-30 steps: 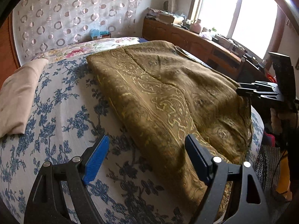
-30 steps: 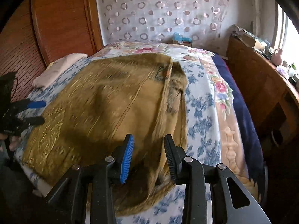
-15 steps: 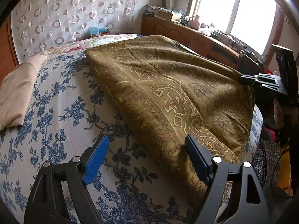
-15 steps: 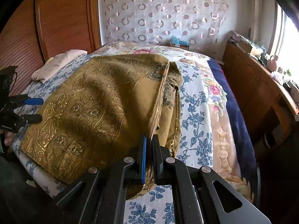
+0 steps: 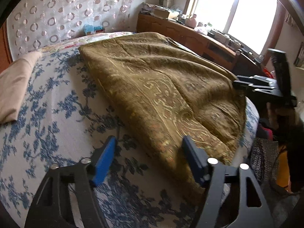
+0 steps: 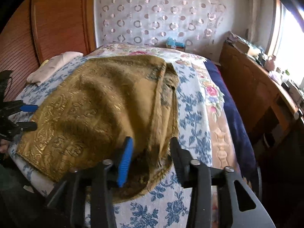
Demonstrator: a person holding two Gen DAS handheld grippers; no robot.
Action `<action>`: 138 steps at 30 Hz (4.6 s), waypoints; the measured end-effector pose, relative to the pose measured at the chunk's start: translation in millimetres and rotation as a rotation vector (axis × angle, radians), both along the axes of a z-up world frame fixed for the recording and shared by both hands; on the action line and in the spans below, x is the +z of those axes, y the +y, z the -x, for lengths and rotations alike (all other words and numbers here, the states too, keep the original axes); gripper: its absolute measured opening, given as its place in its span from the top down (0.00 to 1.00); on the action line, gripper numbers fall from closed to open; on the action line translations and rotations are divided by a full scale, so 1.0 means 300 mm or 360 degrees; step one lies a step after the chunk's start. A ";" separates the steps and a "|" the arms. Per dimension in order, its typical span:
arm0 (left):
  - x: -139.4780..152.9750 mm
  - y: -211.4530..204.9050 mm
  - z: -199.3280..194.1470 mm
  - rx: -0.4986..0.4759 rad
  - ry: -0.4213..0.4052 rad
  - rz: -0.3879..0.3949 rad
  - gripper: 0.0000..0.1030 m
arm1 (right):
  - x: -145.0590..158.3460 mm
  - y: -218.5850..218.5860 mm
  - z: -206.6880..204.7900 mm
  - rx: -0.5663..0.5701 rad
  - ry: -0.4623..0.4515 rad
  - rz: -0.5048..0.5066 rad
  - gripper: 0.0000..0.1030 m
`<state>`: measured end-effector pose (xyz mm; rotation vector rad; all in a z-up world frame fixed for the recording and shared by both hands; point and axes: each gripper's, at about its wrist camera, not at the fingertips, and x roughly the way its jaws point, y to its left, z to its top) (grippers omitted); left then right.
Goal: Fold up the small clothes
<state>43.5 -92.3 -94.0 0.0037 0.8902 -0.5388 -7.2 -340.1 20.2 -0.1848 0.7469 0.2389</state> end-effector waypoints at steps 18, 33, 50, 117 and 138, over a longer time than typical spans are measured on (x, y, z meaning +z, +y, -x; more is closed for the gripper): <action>0.053 -0.033 0.061 -0.0161 0.0043 0.0139 0.93 | -0.034 -0.016 0.048 -0.0009 0.0046 -0.0076 0.56; 0.322 -0.094 -0.121 -0.0124 -0.0251 0.0277 0.94 | 0.091 0.181 0.199 0.0286 -0.0098 -0.0097 0.33; 0.311 -0.017 -0.202 0.0012 -0.0258 0.0317 0.94 | -0.034 0.166 0.043 0.0244 0.0049 -0.0025 0.32; -0.006 0.175 -0.853 0.0283 0.0077 -0.0095 0.37 | 0.145 0.170 -0.655 -0.0011 0.0124 -0.0093 0.34; 0.016 0.138 -0.860 0.0159 0.0080 0.0006 0.93 | 0.086 0.116 -0.762 0.0219 0.0276 -0.0322 0.85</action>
